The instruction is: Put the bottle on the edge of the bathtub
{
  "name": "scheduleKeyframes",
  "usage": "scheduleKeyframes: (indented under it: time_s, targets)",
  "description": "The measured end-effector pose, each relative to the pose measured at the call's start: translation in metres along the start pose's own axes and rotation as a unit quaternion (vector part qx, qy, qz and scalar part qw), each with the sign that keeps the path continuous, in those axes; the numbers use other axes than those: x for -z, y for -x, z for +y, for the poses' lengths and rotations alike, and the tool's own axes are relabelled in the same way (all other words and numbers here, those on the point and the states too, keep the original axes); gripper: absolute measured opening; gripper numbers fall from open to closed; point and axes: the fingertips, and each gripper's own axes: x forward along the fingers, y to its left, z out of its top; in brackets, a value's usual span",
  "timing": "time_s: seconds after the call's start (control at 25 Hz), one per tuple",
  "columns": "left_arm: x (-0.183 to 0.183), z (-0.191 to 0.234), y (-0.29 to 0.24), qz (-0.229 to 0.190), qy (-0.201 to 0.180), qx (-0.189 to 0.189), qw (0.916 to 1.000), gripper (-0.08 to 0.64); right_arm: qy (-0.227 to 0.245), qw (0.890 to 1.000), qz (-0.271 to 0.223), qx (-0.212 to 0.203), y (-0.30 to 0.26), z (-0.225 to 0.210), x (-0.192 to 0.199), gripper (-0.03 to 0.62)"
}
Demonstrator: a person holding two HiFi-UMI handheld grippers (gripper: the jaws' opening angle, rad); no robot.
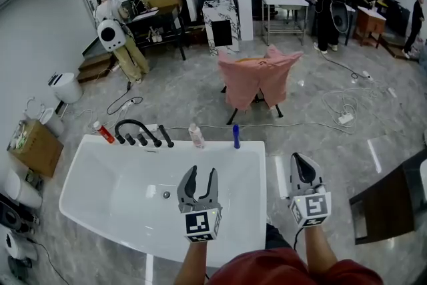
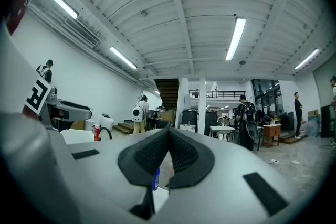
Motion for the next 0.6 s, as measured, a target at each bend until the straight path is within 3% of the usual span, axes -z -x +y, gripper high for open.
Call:
scheduleKeyframes:
  time_s: [0.28, 0.4, 0.6]
  targets:
    - [-0.002, -0.003, -0.003, -0.002, -0.005, 0.003, 1.0000, 0.116, 0.002, 1.000, 0.000, 0.004, 0.000, -0.005, 0.001, -0.002]
    - [-0.002, -0.006, -0.004, -0.003, -0.011, 0.002, 0.9999, 0.020, 0.001, 1.000, 0.001, 0.006, 0.001, -0.008, 0.002, -0.002]
    - [-0.002, -0.009, -0.009, 0.000, -0.018, 0.011, 0.9998, 0.006, 0.003, 1.000, 0.003, 0.012, 0.001, -0.013, 0.003, -0.002]
